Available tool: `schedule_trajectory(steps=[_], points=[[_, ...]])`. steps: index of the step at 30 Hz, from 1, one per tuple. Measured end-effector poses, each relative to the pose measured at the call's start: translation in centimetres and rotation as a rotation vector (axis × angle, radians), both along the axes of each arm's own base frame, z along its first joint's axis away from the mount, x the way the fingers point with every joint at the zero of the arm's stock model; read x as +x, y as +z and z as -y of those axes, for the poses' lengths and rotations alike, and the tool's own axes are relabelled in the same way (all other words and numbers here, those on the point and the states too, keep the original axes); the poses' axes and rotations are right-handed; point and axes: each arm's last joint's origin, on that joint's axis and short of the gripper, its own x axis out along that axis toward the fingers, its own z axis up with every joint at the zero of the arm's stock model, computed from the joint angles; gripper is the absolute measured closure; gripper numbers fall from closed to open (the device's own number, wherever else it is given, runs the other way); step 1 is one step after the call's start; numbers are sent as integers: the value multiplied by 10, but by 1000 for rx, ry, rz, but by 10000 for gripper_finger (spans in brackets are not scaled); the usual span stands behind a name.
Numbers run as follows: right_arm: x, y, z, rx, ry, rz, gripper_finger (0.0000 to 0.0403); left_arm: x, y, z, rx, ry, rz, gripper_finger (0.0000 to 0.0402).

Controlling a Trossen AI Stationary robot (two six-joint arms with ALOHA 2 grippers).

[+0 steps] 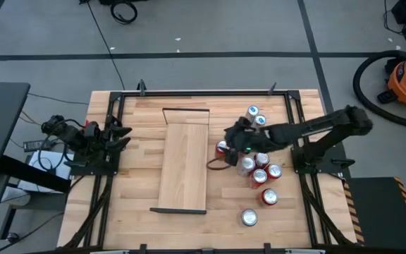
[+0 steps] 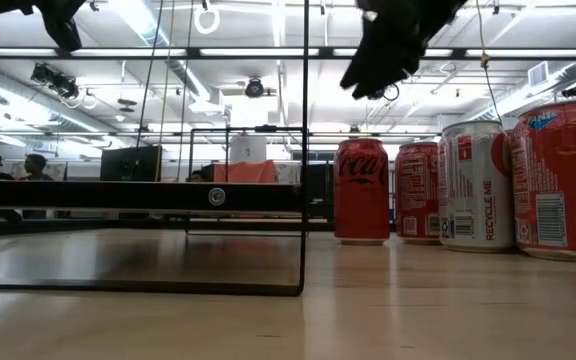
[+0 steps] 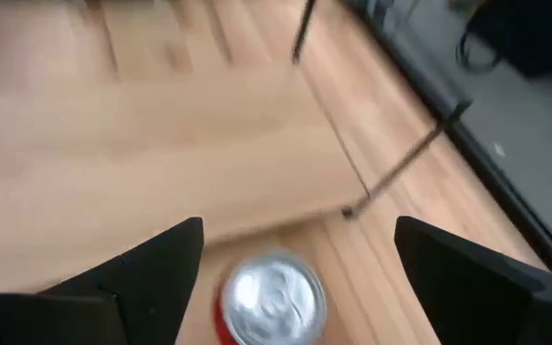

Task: Place canned beverage on shelf
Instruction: Put the top red black soda can on the shelf

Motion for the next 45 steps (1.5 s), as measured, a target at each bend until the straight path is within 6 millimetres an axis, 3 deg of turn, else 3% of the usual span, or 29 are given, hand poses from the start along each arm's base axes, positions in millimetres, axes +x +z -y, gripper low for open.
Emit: schedule_trajectory(steps=[5, 12, 22, 30, 40, 45], points=[[22, -2, 6, 85, 26, -176, 7, 3, -1, 1, 3, 10, -18, 207], [42, -22, 13, 117, 10, -341, 18, 3, -1, 1, -5, 37, -32, 207], [48, -49, 27, 247, -66, -455, 21, 3, -1, 1, -4, 41, -33, 207], [56, -72, 40, 311, -59, -528, 53, 3, -1, 1, -7, 47, -35, 207], [58, -71, 45, 294, -13, -517, 81, 3, -1, 1, -2, 49, -36, 207], [58, -51, 47, 236, 45, -490, 80, 3, -1, 1, -1, 50, -37, 207]])
